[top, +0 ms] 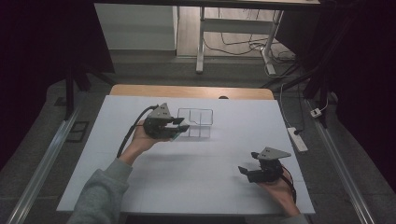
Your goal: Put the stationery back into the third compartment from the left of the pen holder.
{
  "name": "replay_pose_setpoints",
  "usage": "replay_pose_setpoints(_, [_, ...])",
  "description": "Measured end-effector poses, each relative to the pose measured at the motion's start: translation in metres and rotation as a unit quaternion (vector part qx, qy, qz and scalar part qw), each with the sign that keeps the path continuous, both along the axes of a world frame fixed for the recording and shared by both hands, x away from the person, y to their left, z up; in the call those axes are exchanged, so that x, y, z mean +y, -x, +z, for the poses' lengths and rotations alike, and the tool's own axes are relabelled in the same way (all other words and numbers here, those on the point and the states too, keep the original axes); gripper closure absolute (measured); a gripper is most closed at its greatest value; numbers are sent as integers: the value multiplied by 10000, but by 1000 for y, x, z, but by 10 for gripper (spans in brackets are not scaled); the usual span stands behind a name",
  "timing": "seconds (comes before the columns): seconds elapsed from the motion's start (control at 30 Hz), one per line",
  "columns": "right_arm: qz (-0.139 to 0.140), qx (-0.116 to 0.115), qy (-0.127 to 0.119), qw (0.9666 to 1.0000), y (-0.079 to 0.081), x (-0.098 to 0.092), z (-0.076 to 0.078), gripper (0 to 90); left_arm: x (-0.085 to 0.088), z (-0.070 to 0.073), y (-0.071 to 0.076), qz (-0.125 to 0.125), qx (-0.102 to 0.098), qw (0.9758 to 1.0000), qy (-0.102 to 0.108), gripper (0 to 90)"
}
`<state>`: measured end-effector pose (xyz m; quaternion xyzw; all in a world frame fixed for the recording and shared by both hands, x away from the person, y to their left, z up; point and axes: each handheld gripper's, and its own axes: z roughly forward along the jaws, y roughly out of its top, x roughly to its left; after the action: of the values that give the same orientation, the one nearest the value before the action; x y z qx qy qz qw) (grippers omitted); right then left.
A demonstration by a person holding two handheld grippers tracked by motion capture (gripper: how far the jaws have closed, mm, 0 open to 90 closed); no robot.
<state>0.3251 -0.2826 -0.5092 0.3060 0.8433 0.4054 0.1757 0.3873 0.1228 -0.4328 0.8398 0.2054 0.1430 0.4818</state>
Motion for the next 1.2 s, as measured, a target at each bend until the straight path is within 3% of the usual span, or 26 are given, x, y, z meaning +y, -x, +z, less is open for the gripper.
replay_pose_setpoints(0.43, [5, -18, -43, 10000, 0, 0, 0, 186, -8, 19, -13, 152, -82, 9991, 390, 646])
replay_pose_setpoints(1.2, [8, -20, -14, 10000, -2, 1, -1, 187, -40, 28, -36, 210, -152, 9992, 318, 646])
